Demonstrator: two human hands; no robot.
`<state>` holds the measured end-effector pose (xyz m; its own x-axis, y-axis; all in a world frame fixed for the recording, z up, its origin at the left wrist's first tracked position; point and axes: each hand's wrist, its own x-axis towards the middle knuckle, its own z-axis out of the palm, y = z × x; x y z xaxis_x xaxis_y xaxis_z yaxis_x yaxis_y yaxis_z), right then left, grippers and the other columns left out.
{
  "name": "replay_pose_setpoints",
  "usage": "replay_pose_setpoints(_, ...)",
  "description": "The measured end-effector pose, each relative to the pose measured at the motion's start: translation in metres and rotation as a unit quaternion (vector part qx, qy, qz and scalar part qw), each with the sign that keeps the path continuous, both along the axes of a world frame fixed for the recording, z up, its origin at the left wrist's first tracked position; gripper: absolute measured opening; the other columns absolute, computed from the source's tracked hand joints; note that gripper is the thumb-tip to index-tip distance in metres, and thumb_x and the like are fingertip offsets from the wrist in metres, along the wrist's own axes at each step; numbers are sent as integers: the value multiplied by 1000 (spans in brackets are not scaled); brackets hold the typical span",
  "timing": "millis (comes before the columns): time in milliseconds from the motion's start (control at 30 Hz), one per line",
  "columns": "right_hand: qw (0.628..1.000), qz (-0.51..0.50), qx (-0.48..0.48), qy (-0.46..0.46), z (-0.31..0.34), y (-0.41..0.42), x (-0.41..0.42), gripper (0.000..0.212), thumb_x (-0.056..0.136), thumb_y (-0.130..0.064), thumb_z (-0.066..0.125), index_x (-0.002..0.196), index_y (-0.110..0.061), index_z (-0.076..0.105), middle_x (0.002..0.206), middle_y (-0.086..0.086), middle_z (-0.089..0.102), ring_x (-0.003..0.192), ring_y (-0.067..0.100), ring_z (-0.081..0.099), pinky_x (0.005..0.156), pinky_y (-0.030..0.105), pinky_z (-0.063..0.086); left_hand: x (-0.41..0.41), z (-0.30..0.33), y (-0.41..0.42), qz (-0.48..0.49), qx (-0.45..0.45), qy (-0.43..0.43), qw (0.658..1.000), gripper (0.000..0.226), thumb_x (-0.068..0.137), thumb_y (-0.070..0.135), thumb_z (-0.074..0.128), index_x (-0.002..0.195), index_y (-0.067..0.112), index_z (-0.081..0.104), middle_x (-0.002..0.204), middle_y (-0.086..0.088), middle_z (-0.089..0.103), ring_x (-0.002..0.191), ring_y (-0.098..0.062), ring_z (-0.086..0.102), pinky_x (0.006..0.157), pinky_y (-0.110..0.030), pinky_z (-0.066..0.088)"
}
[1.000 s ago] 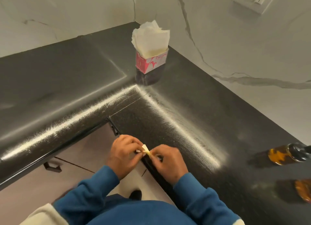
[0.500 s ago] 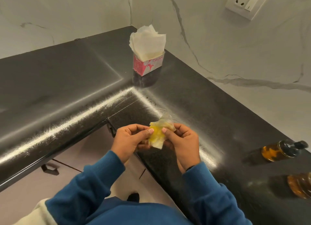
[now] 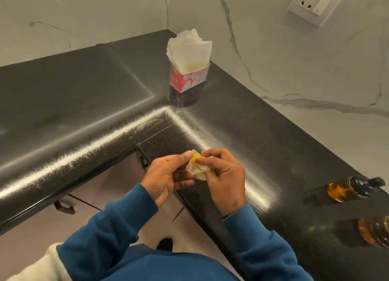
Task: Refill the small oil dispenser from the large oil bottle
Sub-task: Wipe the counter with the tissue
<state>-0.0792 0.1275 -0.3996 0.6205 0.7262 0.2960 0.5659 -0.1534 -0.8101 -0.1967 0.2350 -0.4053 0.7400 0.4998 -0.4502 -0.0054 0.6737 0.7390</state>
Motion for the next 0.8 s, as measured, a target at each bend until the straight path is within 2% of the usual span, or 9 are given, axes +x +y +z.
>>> replay_pose_setpoints(67,1000,13,-14,-17,0,0,-1,27,80,5,70,90,-18,80,102,-8,65,97,7,62,76,15,52,-1,0,0,-1,39,4,999,36,75,23,76,104,3,72,93,-13,75,75,-19,70,62,-26,60)
replay_pose_setpoints(133,999,36,-23,19,0,1,-3,23,81,-3,67,92,-18,80,105,-8,65,99,10,62,76,24,55,-2,-1,1,9,69,5,998,33,72,14,76,103,4,72,92,-13,76,75,-19,73,60,-24,59)
replay_pose_setpoints(200,993,57,-2,106,3,1,-4,24,82,-7,60,92,-16,80,106,-5,69,100,15,65,78,27,56,-2,-3,3,16,82,0,996,30,71,9,76,100,4,72,90,-12,76,77,-19,73,61,-24,58)
replay_pose_setpoints(300,969,56,35,238,11,0,-1,21,90,0,61,96,-13,77,97,3,75,92,18,71,76,28,57,-4,-6,10,19,101,-6,995,27,68,6,76,95,3,73,90,-13,76,79,-21,73,63,-25,59)
replay_pose_setpoints(467,968,61,-40,242,10,3,9,22,86,-3,73,100,-20,76,91,3,77,86,24,73,78,43,61,1,-10,14,36,219,-28,975,14,71,-7,77,83,-2,74,84,-12,75,77,-20,72,66,-25,59)
replay_pose_setpoints(567,964,62,-59,252,9,7,11,21,85,0,71,91,-18,80,86,3,77,83,26,72,76,39,60,3,-20,16,41,364,-26,930,20,73,-20,73,76,0,76,85,-6,72,81,-15,70,72,-23,57)
replay_pose_setpoints(667,941,58,-68,328,9,12,10,16,88,-7,69,90,-17,81,86,7,77,87,26,72,80,38,58,3,-30,20,61,509,-2,859,19,75,-10,77,76,9,79,89,0,70,85,-16,68,72,-27,59)
replay_pose_setpoints(733,954,64,-97,275,8,18,14,8,87,-12,74,90,-16,80,82,4,77,81,20,73,78,35,59,3,-37,24,60,576,8,815,16,76,-5,76,78,10,79,91,2,68,85,-15,67,70,-27,59)
replay_pose_setpoints(800,963,80,-128,224,6,27,19,7,84,-11,78,89,-16,79,81,1,77,78,16,74,75,34,61,3,-43,27,54,583,19,810,20,76,-8,76,80,12,80,93,4,68,86,-13,67,71,-26,59)
